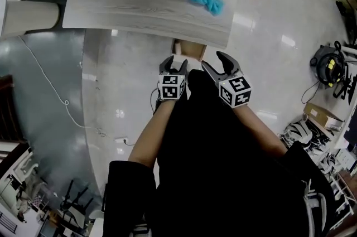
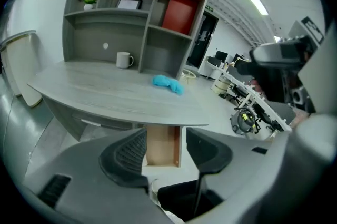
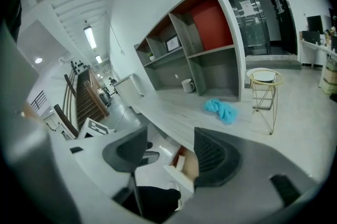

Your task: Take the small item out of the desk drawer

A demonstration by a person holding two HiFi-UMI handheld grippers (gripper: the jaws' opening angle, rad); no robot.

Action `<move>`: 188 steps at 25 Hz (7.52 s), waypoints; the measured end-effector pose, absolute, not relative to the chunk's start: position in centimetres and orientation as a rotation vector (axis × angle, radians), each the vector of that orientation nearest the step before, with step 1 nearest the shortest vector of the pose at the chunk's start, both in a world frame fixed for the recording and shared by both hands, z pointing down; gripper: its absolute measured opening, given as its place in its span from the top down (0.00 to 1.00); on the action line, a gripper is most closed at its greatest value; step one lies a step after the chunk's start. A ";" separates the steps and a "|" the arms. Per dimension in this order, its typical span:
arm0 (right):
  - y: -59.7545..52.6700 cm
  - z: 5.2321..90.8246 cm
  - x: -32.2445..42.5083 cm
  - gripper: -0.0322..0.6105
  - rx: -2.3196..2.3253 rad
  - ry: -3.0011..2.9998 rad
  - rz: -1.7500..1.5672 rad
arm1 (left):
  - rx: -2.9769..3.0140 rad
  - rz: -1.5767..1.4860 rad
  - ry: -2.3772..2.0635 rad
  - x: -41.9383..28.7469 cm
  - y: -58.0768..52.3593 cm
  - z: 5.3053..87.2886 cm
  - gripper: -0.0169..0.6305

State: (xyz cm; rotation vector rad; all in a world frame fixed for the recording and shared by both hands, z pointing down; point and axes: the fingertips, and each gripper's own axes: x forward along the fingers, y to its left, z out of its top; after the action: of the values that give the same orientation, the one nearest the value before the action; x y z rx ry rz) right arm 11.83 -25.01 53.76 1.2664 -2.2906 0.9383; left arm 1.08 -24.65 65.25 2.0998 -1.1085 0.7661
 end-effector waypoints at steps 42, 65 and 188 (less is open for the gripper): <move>-21.1 68.6 10.4 0.53 0.962 -2.131 1.105 | 1.567 0.942 -1.320 0.3 -28.8 92.2 0.64; -22.1 69.6 14.0 0.53 1.105 -2.073 1.177 | 1.342 1.281 -1.313 -0.1 -28.4 94.7 0.66; -25.5 32.6 18.9 0.95 2.058 -2.154 0.421 | 2.509 0.410 -1.362 -8.1 -30.5 33.9 0.84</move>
State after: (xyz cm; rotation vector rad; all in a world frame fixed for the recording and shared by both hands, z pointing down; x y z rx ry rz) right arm 18.87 -25.50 32.58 2.0577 -2.1542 0.4210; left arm -8.05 -30.48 33.86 2.5090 -1.3622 0.4099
